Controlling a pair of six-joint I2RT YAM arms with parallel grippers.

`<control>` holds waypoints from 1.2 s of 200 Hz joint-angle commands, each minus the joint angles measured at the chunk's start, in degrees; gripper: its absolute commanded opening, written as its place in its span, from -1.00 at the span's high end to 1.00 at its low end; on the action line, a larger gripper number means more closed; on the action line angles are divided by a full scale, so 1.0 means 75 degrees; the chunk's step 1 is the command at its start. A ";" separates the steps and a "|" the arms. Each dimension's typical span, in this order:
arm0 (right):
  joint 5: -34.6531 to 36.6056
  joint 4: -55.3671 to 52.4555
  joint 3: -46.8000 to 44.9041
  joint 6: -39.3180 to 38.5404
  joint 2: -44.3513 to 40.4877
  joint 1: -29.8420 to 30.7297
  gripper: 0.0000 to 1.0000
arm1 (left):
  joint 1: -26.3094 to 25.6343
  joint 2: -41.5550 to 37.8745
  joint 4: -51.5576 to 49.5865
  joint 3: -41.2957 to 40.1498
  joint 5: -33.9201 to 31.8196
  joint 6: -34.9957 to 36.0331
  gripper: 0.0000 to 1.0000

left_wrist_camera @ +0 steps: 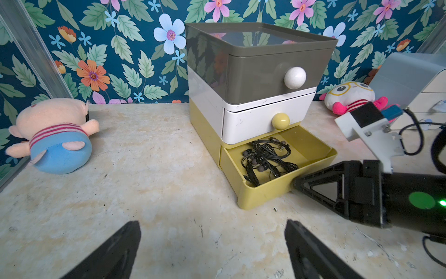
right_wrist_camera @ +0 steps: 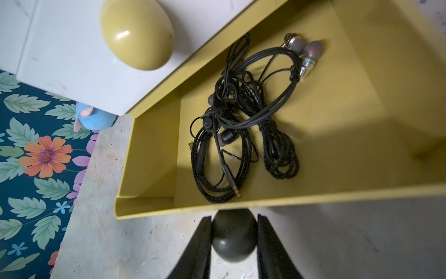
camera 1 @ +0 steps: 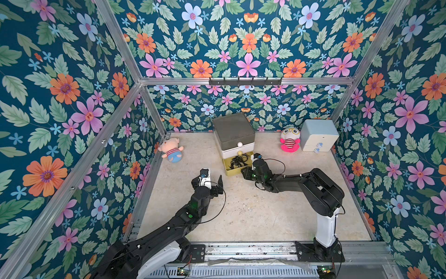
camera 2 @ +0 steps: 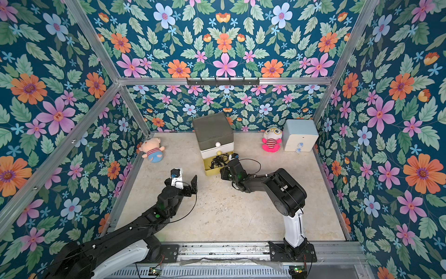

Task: Place the wired earphones into the drawer by color
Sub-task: Close the drawer in the storage box.

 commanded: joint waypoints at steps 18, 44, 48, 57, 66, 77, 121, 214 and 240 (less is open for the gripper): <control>0.0182 0.0489 0.0266 -0.0048 0.0284 -0.0055 0.36 | 0.0008 -0.0017 0.0067 -0.0019 -0.0071 0.0008 -0.99; 0.0194 0.0551 0.0434 -0.0068 0.0466 -0.0091 0.36 | 0.0008 -0.0002 0.0068 -0.0019 -0.0067 0.0020 -0.98; 0.0194 0.0562 0.0459 -0.0061 0.0494 -0.0102 0.36 | 0.0008 -0.0005 0.0067 -0.0019 -0.0076 0.0020 -0.98; 0.0194 0.0591 0.0515 -0.0078 0.0552 -0.0114 0.36 | 0.0008 -0.0005 0.0071 -0.0019 -0.0074 0.0020 -0.99; 0.0194 0.0604 0.0571 -0.0075 0.0611 -0.0122 0.36 | 0.0008 0.0004 0.0068 -0.0019 -0.0089 0.0020 -0.99; 0.0194 0.0630 0.0635 -0.0087 0.0676 -0.0135 0.36 | 0.0008 -0.0005 0.0079 -0.0019 -0.0078 0.0020 -0.98; 0.0217 0.0935 0.0763 -0.0118 0.0913 -0.0184 0.36 | 0.0008 0.0007 0.0079 -0.0019 -0.0086 0.0030 -0.99; 0.0391 0.1184 0.1196 -0.0186 0.1361 -0.0233 0.36 | 0.0008 0.0051 0.0091 -0.0007 -0.0119 0.0054 -0.99; 0.0456 0.1260 0.1242 -0.0189 0.1446 -0.0246 0.36 | 0.0008 0.0051 0.0091 -0.0010 -0.0124 0.0055 -0.98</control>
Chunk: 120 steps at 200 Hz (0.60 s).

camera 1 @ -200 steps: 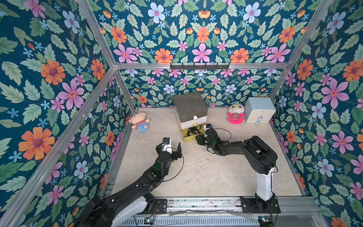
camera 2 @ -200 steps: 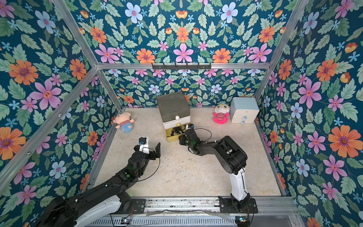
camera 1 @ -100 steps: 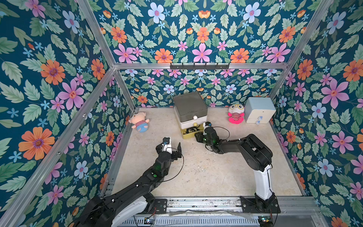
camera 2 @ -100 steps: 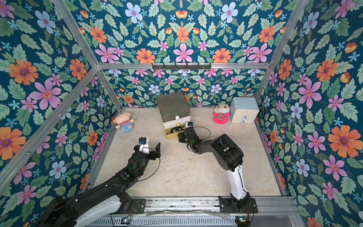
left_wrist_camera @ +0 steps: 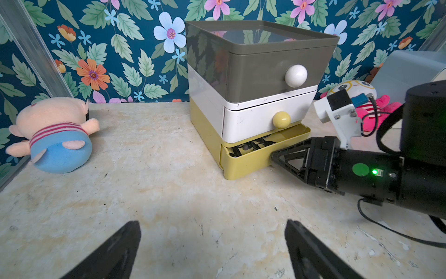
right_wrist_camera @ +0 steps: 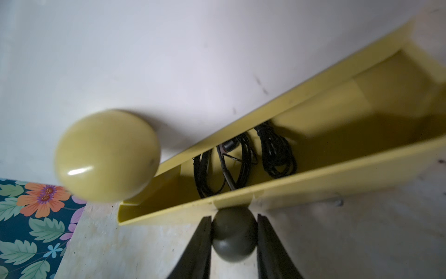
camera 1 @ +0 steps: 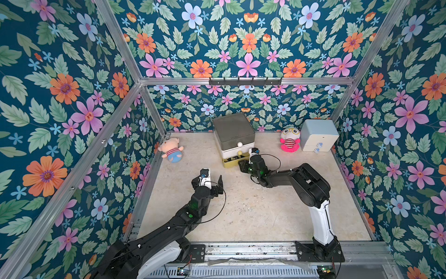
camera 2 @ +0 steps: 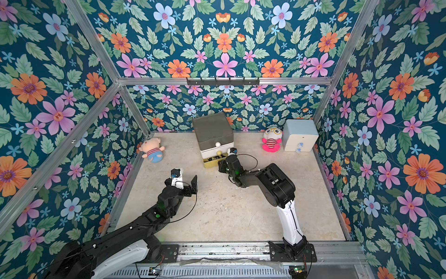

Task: Place the wired earphones into the drawer by color
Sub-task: Close the drawer in the storage box.

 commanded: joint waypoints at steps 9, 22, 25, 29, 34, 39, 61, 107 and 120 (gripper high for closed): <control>0.0231 0.0210 0.0065 -0.0084 0.0115 -0.0013 0.36 | 0.0008 -0.0002 0.0091 -0.0007 -0.0099 0.0052 -0.98; 0.0274 0.0314 0.0066 -0.0123 0.0151 -0.0009 0.36 | 0.0008 -0.0013 0.0091 -0.0013 -0.0107 0.0052 -0.98; 0.0279 0.0345 0.0057 -0.0127 0.0172 -0.0017 0.36 | 0.0008 -0.0005 0.0091 -0.0017 -0.0107 0.0052 -0.99; 0.0296 0.0385 0.0066 -0.0130 0.0183 -0.0026 0.36 | 0.0008 -0.0011 0.0091 -0.0009 -0.0107 0.0052 -0.99; 0.0312 0.0443 0.0060 -0.0153 0.0197 -0.0021 0.36 | 0.0008 -0.0005 0.0091 -0.0012 -0.0106 0.0052 -0.98; 0.0326 0.0484 0.0077 -0.0175 0.0228 -0.0027 0.36 | 0.0008 -0.0010 0.0091 -0.0015 -0.0108 0.0052 -0.99; 0.0350 0.0681 0.0141 -0.0215 0.0355 -0.0038 0.36 | 0.0008 -0.0008 0.0091 -0.0007 -0.0103 0.0051 -0.98; 0.0440 0.0968 0.0312 -0.0216 0.0560 -0.0038 0.37 | 0.0014 -0.0012 0.0091 -0.0007 -0.0116 0.0058 -0.98; 0.0456 0.1030 0.0332 -0.0218 0.0594 -0.0038 0.37 | 0.0008 -0.0020 0.0091 -0.0008 -0.0108 0.0061 -0.98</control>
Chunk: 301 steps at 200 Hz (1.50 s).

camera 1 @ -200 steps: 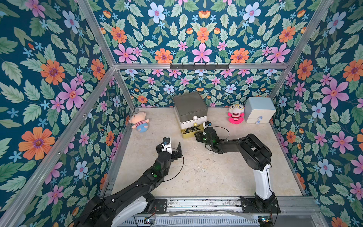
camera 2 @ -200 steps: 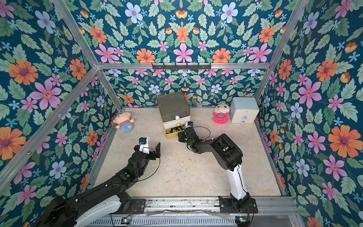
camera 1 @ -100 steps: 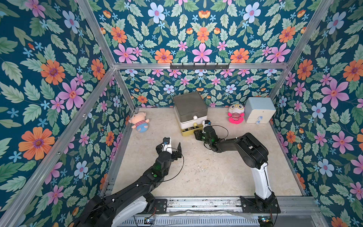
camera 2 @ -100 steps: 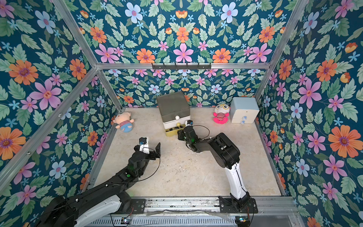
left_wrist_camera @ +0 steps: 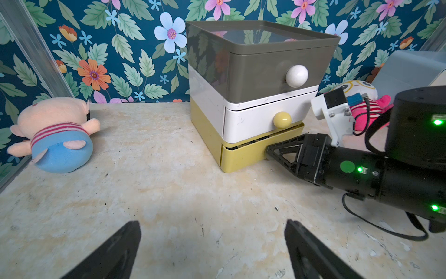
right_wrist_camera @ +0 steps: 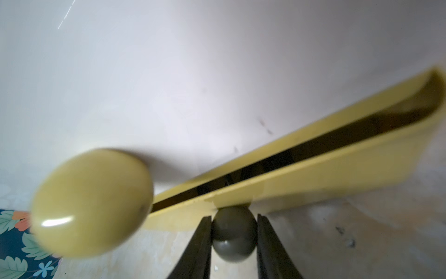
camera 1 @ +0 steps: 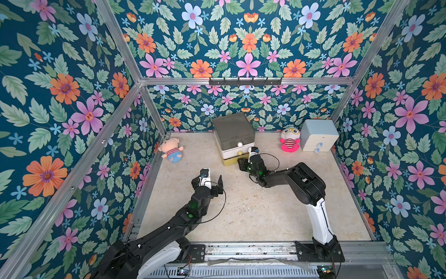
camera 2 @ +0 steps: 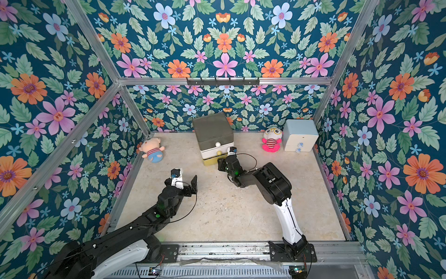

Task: Place the wired earphones into the drawer by color
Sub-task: Close the drawer in the storage box.

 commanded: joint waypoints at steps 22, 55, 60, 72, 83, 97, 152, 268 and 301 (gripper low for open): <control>0.0236 0.0283 0.0108 -0.0101 0.0123 -0.0006 0.37 | 0.0008 -0.0031 0.0088 -0.0007 -0.0089 0.0052 -0.99; 0.0228 0.0314 0.0126 -0.0106 0.0154 -0.0006 0.37 | 0.0008 -0.0054 0.0079 -0.0019 -0.0070 0.0052 -0.98; 0.0226 0.0316 0.0132 -0.0090 0.0160 -0.0003 0.37 | 0.0008 -0.0057 0.0079 -0.0019 -0.0091 0.0053 -0.99; 0.0194 0.0330 0.0114 -0.0076 0.0158 0.0000 0.36 | 0.0008 -0.0057 0.0079 -0.0020 -0.0085 0.0052 -0.98; 0.0169 0.0313 0.0101 -0.0076 0.0156 -0.0006 0.35 | 0.0008 -0.0044 0.0081 -0.0019 -0.0093 0.0059 -0.99; 0.0132 0.0262 0.0086 -0.0087 0.0123 -0.0001 0.29 | 0.0008 -0.0042 0.0091 -0.0019 -0.0098 0.0064 -0.98; 0.0102 0.0194 -0.0239 -0.0013 -0.0157 -0.0006 0.10 | 0.0008 -0.0037 0.0097 -0.0019 -0.0128 0.0076 -0.98; 0.0505 0.0620 -0.2792 -0.0262 -0.2469 -0.0006 0.03 | 0.0008 -0.0384 0.0010 -0.0110 -0.0255 0.0123 -0.99; 0.0885 0.0418 -0.3804 -0.0637 -0.3628 -0.0064 0.01 | 0.0008 -0.0586 0.0113 -0.0247 -0.0210 0.0196 -0.99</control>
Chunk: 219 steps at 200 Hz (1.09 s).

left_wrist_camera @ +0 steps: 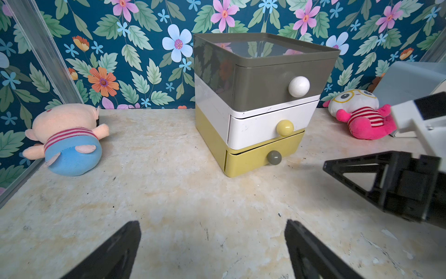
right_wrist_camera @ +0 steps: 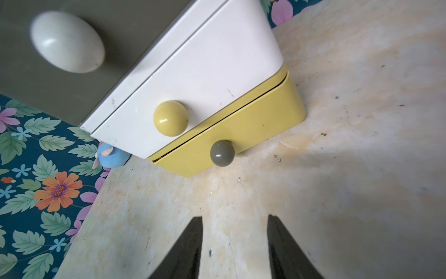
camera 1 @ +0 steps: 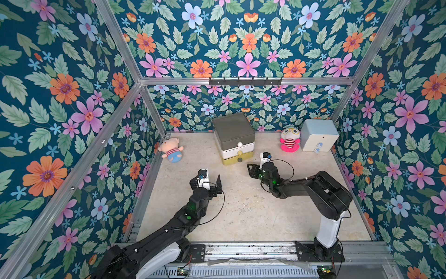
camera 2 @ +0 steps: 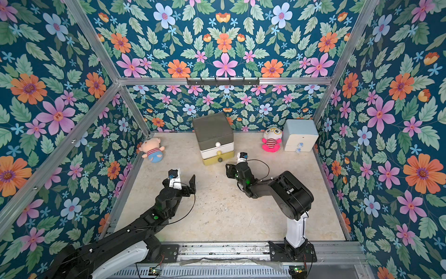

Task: Place the wired earphones into the drawer by color
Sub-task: Close the drawer in the storage box, then reset both arms

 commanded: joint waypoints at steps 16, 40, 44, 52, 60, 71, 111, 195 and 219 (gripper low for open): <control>0.0681 -0.0180 -0.0869 -0.0667 -0.1167 -0.0045 -0.01 | 0.0008 -0.0228 0.0160 -0.0157 -0.0045 0.0193 -0.99; 0.1107 -0.0725 -0.1269 -0.1016 -0.2071 -0.0055 -0.06 | 0.0008 -0.0447 0.0269 -0.0312 -0.0080 0.0272 -0.98; 0.1178 -0.0821 -0.1325 -0.1073 -0.2200 -0.0045 -0.07 | 0.0008 -0.0496 0.0294 -0.0346 -0.0085 0.0278 -0.99; 0.1344 -0.1009 -0.1438 -0.1180 -0.2457 -0.0053 -0.12 | 0.0008 -0.0618 0.0361 -0.0430 -0.0073 0.0291 -0.99; 0.1521 -0.1192 -0.1544 -0.1279 -0.2706 -0.0053 -0.22 | 0.0008 -0.0729 0.0449 -0.0518 -0.0063 0.0285 -0.98; 0.1743 -0.1426 -0.1675 -0.1464 -0.3041 -0.0062 -0.53 | 0.0008 -0.0870 0.0571 -0.0634 -0.0023 0.0331 -0.98; 0.2447 -0.1995 -0.2165 -0.2024 -0.4171 -0.0149 -0.98 | 0.0008 -0.0772 0.0604 -0.0601 -0.0182 0.0379 -0.98; 0.4001 -0.2381 -0.3245 -0.2289 -0.6455 -0.0340 -0.98 | 0.0008 -0.0373 0.2235 -0.0583 -0.1711 0.2178 -0.98; 0.4073 -0.2228 -0.3459 -0.2819 -0.6827 -0.0405 -0.98 | 0.0008 -0.0401 0.2888 -0.0764 -0.1721 0.2963 -0.98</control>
